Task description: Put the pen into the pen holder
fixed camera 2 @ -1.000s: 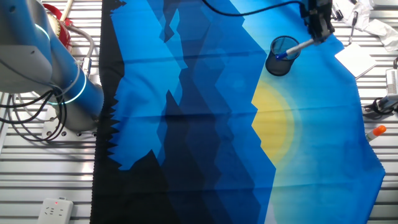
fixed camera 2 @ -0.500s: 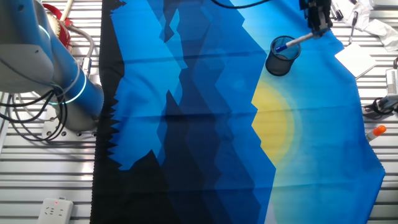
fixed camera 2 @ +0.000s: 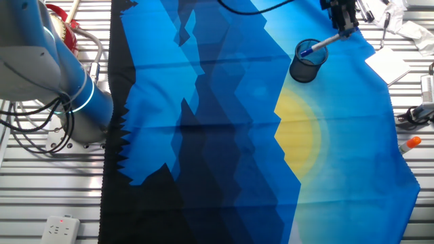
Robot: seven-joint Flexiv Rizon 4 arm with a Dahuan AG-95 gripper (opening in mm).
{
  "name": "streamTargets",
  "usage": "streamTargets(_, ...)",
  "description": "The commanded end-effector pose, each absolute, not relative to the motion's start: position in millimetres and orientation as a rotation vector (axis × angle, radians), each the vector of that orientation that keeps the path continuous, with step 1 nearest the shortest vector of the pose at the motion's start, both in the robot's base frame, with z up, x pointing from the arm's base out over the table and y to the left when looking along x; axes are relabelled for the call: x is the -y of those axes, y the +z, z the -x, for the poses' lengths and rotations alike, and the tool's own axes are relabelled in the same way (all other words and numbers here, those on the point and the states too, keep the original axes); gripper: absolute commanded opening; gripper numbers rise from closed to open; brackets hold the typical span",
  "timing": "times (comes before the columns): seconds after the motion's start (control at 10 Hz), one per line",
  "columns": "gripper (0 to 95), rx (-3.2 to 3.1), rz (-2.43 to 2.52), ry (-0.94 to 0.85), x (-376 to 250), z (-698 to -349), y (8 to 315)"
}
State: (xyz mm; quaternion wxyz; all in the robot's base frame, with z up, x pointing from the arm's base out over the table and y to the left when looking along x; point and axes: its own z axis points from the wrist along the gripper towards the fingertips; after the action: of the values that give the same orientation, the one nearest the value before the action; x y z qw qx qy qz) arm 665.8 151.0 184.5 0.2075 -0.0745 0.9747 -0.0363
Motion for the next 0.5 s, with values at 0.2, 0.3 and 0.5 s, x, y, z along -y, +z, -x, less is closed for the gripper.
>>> streamTargets(0.2,0.0,-2.701,0.193,-0.127,-166.8,-669.4,175.3)
streamTargets(0.3,0.0,-2.7,0.187,-0.152,-170.8,-669.5,172.9)
streamTargets(0.5,0.0,-2.701,0.174,-0.154,-170.8,-669.7,172.8)
